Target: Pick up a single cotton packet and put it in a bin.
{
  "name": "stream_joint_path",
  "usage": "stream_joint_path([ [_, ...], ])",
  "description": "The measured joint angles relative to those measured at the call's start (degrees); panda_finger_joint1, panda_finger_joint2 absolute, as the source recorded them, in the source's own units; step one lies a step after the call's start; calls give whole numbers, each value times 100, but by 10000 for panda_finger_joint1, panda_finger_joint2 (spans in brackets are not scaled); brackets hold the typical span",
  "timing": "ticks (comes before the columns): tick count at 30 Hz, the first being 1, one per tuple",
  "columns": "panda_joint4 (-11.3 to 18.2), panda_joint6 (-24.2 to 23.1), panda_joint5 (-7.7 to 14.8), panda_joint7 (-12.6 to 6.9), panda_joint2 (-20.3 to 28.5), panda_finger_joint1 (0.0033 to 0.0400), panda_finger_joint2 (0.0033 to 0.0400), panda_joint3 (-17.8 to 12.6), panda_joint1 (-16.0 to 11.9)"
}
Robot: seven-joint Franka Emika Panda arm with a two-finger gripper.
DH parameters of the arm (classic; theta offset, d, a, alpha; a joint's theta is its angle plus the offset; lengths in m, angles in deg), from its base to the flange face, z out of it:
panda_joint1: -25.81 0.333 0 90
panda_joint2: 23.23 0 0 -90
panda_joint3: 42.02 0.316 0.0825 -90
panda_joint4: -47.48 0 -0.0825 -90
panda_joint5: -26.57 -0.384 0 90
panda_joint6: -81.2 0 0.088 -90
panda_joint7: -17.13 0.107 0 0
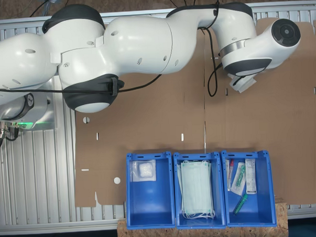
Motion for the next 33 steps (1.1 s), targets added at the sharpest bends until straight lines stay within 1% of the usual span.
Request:
stream_joint_path([
  [9, 39, 33, 0, -52, 0, 400, 400, 68, 0],
  [26, 281, 90, 0, -57, -3, 400, 400, 111, -34],
  [33, 303, 93, 0, -57, -12, 400, 400, 115, -72],
])
